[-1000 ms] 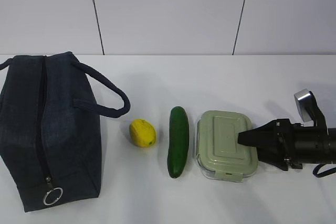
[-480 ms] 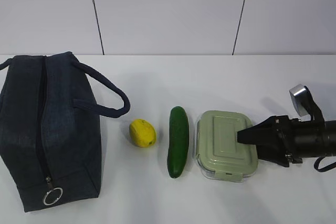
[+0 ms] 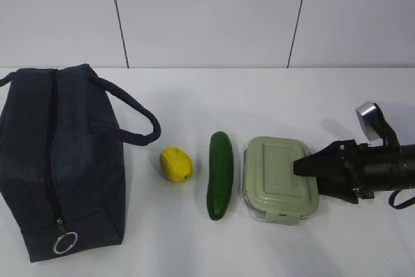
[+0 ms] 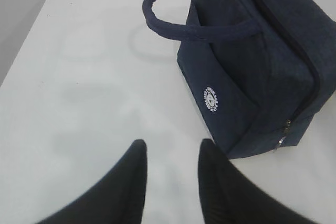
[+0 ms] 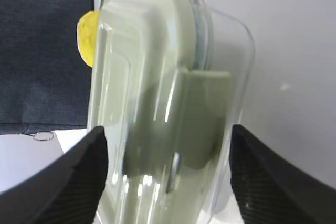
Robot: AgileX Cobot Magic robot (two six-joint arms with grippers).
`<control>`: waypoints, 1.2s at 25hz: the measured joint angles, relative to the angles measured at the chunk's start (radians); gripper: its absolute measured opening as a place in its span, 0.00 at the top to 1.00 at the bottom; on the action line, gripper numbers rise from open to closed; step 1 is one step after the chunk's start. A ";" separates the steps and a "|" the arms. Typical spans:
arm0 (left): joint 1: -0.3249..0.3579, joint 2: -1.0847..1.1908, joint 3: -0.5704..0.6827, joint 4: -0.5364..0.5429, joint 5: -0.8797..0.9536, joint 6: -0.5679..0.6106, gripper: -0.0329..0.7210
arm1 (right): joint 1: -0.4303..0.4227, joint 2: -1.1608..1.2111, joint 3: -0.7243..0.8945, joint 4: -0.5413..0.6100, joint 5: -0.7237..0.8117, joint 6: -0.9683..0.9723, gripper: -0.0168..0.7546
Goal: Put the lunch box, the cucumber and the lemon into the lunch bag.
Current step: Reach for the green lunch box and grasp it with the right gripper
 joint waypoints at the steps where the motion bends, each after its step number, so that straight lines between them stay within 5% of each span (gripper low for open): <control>1: 0.000 0.000 0.000 0.000 0.000 0.000 0.64 | 0.000 0.000 -0.004 0.000 0.000 0.003 0.29; 30: 0.000 0.000 0.000 0.000 0.000 0.000 0.64 | 0.085 0.000 -0.013 -0.017 -0.050 0.073 0.29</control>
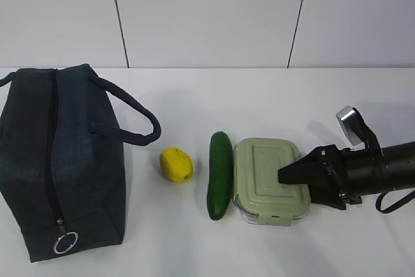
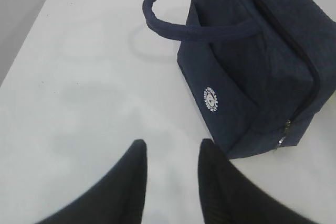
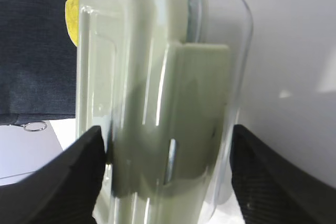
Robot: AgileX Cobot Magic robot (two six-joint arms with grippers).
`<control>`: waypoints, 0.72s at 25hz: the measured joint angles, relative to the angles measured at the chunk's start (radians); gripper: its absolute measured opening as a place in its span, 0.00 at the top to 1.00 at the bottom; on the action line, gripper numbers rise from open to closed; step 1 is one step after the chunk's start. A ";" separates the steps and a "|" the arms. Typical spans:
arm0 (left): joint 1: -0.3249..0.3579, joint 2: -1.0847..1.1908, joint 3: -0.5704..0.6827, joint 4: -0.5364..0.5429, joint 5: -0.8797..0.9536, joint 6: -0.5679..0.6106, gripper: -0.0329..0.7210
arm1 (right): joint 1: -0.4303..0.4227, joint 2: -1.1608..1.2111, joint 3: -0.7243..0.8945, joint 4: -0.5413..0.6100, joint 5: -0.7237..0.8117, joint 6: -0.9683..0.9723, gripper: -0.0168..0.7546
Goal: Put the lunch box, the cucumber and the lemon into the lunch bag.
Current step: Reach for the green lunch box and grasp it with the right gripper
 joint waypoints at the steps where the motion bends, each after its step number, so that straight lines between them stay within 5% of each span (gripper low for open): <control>1: 0.000 0.000 0.000 0.000 0.000 0.000 0.64 | 0.000 0.000 0.000 0.000 0.000 0.000 0.29; 18: 0.000 0.000 0.000 0.000 0.000 0.000 0.64 | 0.000 0.000 0.000 0.000 0.001 0.002 0.35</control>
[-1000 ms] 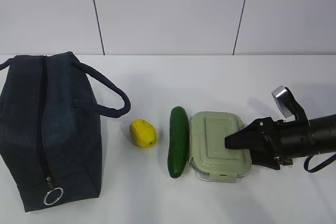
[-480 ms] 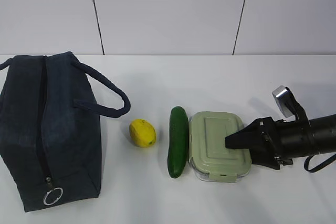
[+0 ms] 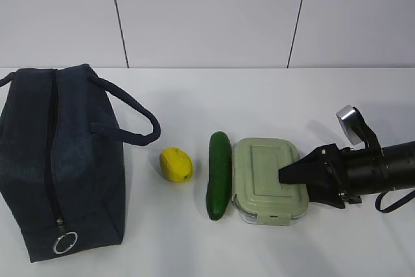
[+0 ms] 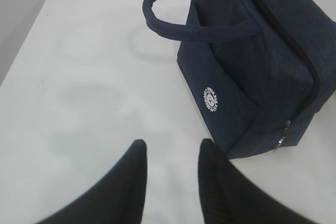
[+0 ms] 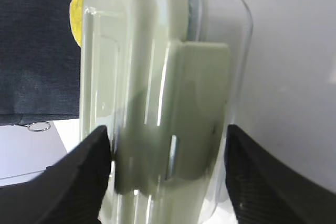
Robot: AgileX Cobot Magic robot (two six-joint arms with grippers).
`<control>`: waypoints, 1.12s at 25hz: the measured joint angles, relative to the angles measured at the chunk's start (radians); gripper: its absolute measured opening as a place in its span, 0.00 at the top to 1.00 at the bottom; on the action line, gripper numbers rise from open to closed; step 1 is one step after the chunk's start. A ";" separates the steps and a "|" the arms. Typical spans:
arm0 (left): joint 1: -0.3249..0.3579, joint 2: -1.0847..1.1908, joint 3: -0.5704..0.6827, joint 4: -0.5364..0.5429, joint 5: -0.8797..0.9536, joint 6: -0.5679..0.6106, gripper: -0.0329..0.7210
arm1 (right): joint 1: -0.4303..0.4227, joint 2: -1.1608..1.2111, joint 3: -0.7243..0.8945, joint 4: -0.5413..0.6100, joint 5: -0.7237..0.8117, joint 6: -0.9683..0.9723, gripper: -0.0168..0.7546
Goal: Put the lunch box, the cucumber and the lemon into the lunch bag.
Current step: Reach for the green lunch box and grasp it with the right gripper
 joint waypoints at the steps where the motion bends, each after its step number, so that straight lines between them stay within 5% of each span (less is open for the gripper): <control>1: 0.000 0.000 0.000 0.000 0.000 0.000 0.64 | 0.000 0.000 0.000 0.000 0.001 0.000 0.35; 28: 0.000 0.000 0.000 0.000 0.000 0.000 0.64 | 0.000 0.000 0.000 0.000 0.019 -0.021 0.45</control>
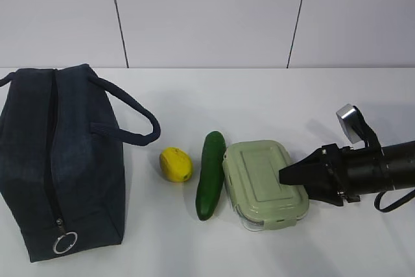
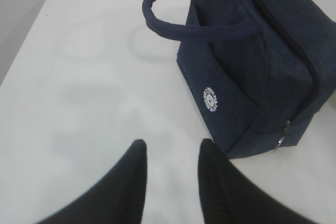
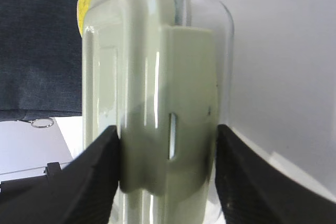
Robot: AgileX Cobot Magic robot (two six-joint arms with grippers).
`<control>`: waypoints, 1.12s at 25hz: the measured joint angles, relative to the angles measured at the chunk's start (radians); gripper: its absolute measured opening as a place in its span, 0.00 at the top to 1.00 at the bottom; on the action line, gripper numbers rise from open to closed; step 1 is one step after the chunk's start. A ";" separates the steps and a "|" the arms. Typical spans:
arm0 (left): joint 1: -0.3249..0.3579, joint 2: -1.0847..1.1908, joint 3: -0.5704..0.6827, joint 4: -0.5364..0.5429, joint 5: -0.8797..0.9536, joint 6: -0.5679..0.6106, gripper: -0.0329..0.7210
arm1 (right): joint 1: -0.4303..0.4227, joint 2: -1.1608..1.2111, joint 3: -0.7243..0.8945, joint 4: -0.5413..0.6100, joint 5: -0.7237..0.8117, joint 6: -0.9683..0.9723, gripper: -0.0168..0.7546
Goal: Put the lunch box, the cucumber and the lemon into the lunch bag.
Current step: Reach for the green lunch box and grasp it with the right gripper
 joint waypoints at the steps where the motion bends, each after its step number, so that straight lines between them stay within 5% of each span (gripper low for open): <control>1: 0.000 0.000 0.000 0.000 0.000 0.000 0.64 | 0.000 0.000 0.000 0.000 0.002 0.000 0.45; 28: 0.000 0.000 0.000 0.000 0.000 -0.001 0.64 | -0.001 0.000 0.000 -0.014 0.022 -0.004 0.49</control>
